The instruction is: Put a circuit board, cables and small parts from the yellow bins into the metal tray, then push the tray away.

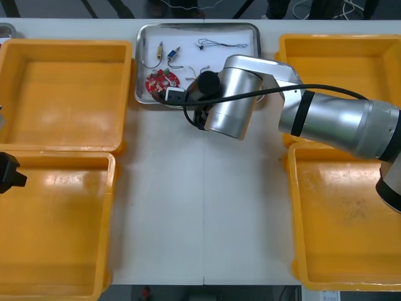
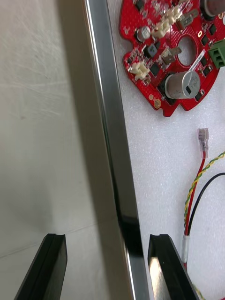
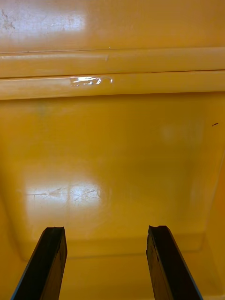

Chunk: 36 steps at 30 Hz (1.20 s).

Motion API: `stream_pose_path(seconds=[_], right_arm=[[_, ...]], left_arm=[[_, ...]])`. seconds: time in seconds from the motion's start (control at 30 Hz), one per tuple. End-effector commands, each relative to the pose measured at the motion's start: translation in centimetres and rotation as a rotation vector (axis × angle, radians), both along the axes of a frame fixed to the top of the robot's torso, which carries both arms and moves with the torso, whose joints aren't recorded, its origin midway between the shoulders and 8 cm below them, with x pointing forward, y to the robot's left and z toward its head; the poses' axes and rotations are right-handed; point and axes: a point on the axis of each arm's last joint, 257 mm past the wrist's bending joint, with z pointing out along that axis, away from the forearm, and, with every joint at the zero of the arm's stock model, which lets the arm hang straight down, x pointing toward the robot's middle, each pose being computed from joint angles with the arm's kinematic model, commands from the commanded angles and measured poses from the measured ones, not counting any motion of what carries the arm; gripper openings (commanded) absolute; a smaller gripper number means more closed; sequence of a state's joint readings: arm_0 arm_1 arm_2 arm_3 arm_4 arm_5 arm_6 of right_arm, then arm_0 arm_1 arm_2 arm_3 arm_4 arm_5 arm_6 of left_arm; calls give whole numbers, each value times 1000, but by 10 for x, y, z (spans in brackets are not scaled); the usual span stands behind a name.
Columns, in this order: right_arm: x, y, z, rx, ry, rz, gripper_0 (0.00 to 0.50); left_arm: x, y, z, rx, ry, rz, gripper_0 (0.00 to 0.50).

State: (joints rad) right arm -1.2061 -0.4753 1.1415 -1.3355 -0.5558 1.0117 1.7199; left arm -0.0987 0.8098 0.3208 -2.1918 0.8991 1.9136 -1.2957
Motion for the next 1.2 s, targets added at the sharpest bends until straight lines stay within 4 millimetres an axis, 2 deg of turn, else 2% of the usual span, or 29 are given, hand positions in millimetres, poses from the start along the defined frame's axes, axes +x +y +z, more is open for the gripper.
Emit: stream_pose_path(seconds=[0.03, 0.17, 0.23, 0.4, 0.7, 0.8, 1.03, 1.2], right_arm=[[-17, 15, 48, 43, 11, 5, 500], [-38, 9, 62, 39, 46, -29, 500], [-51, 0, 67, 44, 75, -62, 500], [-79, -16, 65, 63, 152, -120, 500], [-123, -65, 67, 169, 327, -301, 500], [-129, -78, 72, 219, 338, -336, 500], [-128, -105, 90, 387, 316, -412, 500], [-131, -141, 91, 471, 298, -490, 500]], left_arm=[[-5, 14, 12, 80, -11, -74, 500], [-5, 14, 12, 80, -11, -74, 500], [-5, 14, 12, 80, -11, -74, 500], [-5, 14, 12, 80, -11, -74, 500], [-5, 14, 12, 80, -11, -74, 500], [-5, 14, 12, 80, -11, -74, 500], [-5, 14, 12, 80, -11, -74, 500], [-5, 14, 12, 80, -11, -74, 500]])
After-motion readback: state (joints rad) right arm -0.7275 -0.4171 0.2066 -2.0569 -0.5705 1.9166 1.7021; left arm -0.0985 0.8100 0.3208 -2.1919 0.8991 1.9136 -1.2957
